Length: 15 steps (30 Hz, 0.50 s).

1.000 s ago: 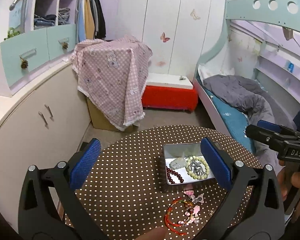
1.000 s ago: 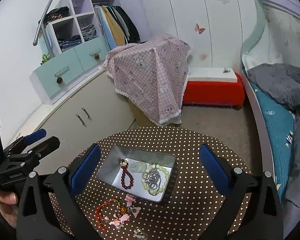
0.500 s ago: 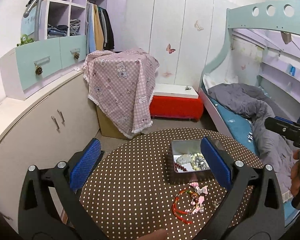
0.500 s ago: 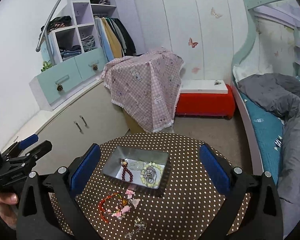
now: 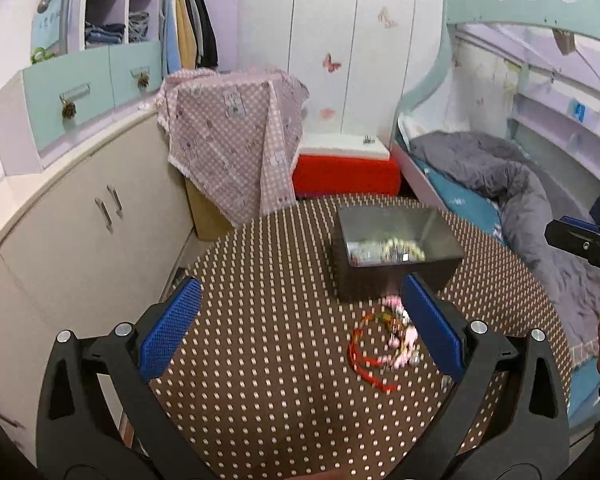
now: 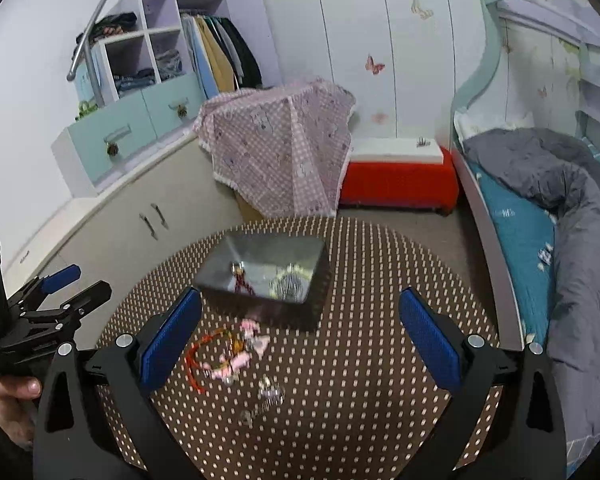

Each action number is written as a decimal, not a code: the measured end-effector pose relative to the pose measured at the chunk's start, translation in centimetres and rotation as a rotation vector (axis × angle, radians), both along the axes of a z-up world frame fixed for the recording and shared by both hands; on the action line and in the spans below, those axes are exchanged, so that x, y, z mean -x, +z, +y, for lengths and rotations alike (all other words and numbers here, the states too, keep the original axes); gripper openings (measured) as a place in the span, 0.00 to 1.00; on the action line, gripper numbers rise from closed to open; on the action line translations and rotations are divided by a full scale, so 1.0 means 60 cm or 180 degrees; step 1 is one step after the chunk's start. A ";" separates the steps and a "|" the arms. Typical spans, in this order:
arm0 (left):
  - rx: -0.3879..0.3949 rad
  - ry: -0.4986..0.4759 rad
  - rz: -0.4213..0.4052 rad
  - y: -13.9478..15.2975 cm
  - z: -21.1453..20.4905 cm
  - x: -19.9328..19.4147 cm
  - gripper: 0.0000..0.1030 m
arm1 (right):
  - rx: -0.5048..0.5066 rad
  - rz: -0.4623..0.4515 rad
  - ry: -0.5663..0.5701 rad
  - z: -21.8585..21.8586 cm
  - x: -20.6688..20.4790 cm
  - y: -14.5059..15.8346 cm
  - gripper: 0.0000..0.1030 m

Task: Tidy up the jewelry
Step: 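Grasp the red cord bracelet with the left tool while the right tool grasps the pearl charm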

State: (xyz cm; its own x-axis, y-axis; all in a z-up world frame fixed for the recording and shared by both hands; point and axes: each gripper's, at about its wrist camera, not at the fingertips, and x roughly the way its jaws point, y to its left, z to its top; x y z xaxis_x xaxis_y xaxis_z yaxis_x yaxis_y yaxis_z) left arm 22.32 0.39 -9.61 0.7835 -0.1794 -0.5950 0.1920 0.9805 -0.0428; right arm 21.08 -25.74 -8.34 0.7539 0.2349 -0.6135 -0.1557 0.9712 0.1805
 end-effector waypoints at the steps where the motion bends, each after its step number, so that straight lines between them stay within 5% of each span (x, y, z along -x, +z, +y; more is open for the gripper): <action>1: 0.0003 -0.0030 0.0057 -0.012 -0.004 -0.001 0.95 | 0.0007 0.0027 0.0004 0.000 0.002 -0.006 0.92; 12: -0.0137 -0.0155 0.0507 -0.099 -0.036 -0.040 0.94 | 0.0054 0.0391 0.0005 0.000 0.003 -0.083 0.92; 15: -0.0225 -0.0202 0.0655 -0.122 -0.047 -0.056 0.86 | 0.0044 0.0441 0.0003 0.000 0.002 -0.094 0.92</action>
State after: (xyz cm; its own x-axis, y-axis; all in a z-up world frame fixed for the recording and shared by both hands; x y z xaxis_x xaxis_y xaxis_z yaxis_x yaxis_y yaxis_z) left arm 25.70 -2.44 -16.94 0.6328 -0.1767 -0.7539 0.2478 0.9686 -0.0190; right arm 20.96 -25.73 -13.99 0.6616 0.2263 -0.7149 -0.1311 0.9736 0.1868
